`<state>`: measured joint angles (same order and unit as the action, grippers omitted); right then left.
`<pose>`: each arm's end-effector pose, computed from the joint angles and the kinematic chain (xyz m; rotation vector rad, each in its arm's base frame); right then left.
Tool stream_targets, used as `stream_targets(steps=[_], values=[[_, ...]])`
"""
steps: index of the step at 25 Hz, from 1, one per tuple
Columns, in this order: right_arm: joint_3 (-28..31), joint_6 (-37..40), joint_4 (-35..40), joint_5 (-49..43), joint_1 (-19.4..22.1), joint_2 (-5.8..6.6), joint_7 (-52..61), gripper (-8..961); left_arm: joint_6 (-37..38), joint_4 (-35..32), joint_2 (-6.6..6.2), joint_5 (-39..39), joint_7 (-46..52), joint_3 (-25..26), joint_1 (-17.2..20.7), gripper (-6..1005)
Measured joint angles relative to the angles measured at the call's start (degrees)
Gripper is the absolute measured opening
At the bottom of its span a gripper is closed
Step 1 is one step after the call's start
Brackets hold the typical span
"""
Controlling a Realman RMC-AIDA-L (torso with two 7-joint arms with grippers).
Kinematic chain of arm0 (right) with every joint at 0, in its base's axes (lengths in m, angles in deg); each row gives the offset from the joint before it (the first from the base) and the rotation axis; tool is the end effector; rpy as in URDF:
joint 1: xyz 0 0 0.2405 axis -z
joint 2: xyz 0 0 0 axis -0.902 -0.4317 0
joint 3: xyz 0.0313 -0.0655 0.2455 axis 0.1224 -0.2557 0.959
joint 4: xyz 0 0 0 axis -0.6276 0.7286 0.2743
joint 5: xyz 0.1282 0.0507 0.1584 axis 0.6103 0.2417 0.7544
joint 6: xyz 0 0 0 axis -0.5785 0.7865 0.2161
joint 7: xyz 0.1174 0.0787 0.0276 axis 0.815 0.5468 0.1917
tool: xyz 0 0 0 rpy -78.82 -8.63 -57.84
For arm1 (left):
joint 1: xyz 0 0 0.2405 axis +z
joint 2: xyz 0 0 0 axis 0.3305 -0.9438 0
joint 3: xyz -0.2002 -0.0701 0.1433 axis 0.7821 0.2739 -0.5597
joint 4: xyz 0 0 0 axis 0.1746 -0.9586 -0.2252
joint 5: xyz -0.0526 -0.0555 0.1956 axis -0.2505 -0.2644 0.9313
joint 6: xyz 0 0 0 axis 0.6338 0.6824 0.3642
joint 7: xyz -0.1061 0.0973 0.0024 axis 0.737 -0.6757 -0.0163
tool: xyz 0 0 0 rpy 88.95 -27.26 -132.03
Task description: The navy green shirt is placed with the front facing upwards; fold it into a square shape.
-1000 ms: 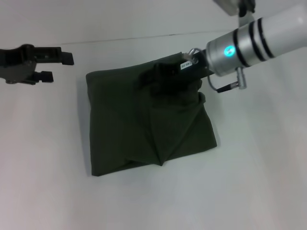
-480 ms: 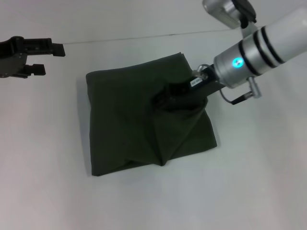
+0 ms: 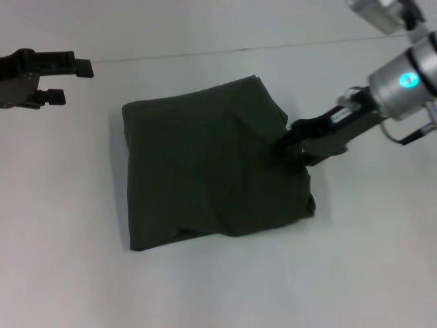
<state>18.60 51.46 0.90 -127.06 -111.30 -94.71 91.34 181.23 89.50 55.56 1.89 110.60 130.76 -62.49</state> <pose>0.2034 0.3909 0.0234 -2.3643 1.9090 -0.0342 -0.2151 0.4038 0.0962 -2.2372 -1.7939 -0.5494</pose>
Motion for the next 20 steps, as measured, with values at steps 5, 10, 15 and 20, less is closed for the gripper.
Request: stream_targets(steps=[5,10,15,20], values=[[4.50,0.18,0.96,0.37,1.63,0.26,-0.21,626,-0.02,0.05,0.00,0.00,0.14,-0.03,-0.22,949],[6.26,0.48,0.99,3.31,0.62,-0.45,-1.43,625,-0.01,0.12,0.00,0.00,0.22,-0.09,-0.41,949],[6.61,-0.31,1.02,8.36,-0.12,-0.37,-2.19,625,-0.01,0.10,0.00,0.00,0.25,-0.09,-0.36,949],[6.15,-4.37,0.56,9.41,-0.56,-1.55,-3.30,625,-0.03,0.47,-0.20,0.00,0.25,1.16,-0.44,950]])
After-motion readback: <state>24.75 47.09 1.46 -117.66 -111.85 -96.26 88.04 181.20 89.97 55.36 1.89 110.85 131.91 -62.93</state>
